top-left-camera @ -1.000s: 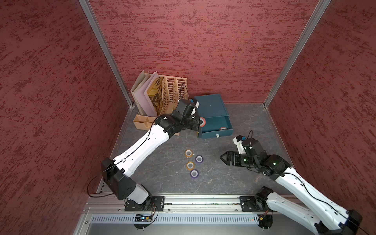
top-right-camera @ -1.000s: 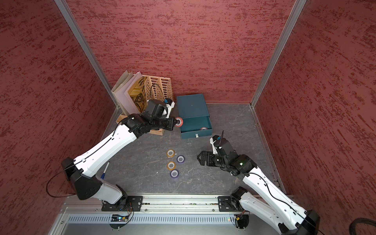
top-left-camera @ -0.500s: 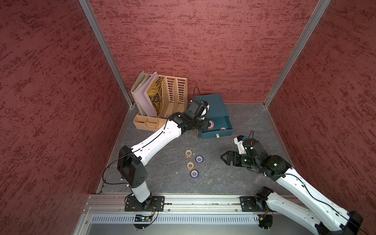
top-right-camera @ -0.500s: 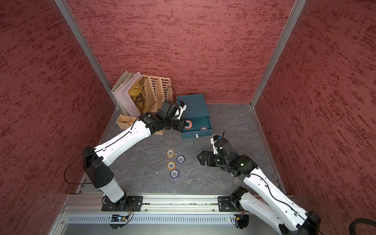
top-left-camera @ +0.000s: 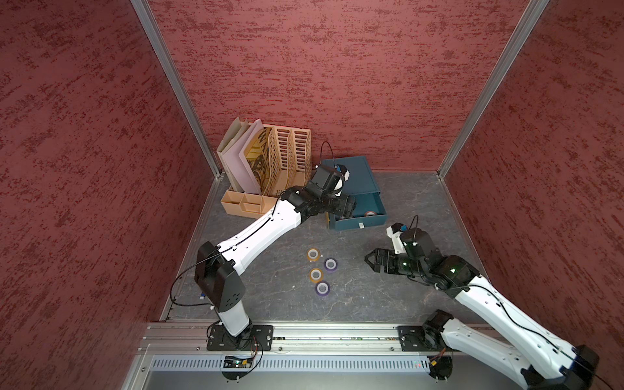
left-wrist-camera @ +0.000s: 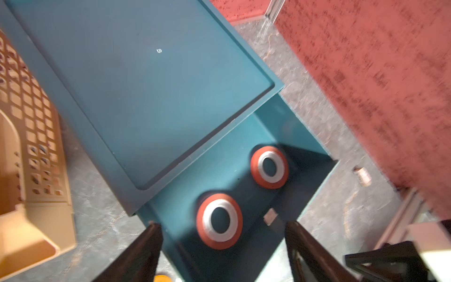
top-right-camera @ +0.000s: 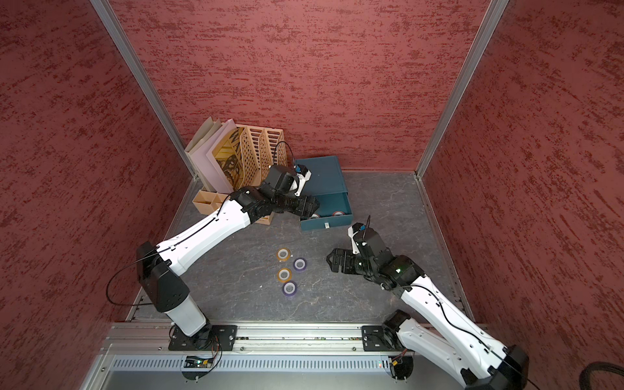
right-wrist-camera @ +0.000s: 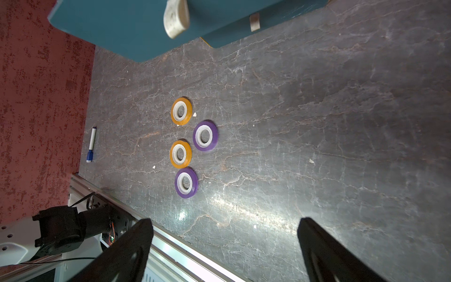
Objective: Place the transparent tape into the drawer according to color
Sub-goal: Place the tape in the drawer.
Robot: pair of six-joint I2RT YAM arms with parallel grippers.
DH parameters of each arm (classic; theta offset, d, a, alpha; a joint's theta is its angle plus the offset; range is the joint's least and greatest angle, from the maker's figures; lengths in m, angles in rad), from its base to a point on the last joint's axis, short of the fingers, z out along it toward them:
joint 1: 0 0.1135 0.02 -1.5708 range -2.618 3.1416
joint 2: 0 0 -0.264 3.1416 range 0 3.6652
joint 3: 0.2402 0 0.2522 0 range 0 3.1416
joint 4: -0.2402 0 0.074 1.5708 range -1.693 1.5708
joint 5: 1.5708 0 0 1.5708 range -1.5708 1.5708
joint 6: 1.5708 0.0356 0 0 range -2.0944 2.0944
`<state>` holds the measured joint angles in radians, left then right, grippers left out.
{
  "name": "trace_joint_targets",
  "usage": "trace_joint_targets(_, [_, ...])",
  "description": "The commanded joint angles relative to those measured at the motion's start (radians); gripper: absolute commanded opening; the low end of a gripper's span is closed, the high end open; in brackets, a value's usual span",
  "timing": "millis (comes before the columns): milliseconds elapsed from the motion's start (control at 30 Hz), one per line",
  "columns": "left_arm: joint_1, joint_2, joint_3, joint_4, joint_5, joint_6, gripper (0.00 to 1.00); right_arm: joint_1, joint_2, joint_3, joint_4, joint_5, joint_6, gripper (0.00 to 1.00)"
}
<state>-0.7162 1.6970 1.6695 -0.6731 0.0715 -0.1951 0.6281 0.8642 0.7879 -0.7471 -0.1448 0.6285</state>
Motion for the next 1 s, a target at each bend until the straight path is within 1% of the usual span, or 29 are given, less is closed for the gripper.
trace_joint_targets(0, [0.036,-0.050,-0.012,0.053,0.038,-0.025,1.00,0.013,0.012,0.026,0.057,0.052,-0.025,0.99])
trace_joint_targets(200, [0.156,-0.038,-0.043,0.091,0.126,-0.117,1.00,0.059,0.050,0.066,0.095,0.137,-0.071,0.98])
trace_joint_targets(300, [0.193,-0.004,-0.030,0.095,0.159,-0.146,1.00,0.091,0.083,0.095,0.106,0.205,-0.107,0.99])
trace_joint_targets(400, [0.215,0.037,0.000,0.095,0.188,-0.174,1.00,0.128,0.125,0.134,0.110,0.277,-0.141,0.99])
trace_joint_targets(567, [0.221,0.099,0.070,0.053,0.161,-0.165,0.99,0.158,0.163,0.176,0.123,0.322,-0.163,0.99])
trace_joint_targets(667, [0.221,0.135,0.107,0.024,0.146,-0.150,0.93,0.163,0.170,0.185,0.122,0.337,-0.169,0.98])
trace_joint_targets(733, [0.222,0.155,0.120,0.015,0.138,-0.150,0.84,0.166,0.170,0.185,0.121,0.348,-0.170,0.98])
trace_joint_targets(833, [0.222,0.169,0.119,0.019,0.131,-0.157,0.74,0.168,0.164,0.182,0.125,0.360,-0.170,0.98])
trace_joint_targets(967, [0.222,0.179,0.117,0.032,0.129,-0.165,0.66,0.172,0.163,0.174,0.144,0.366,-0.170,0.98])
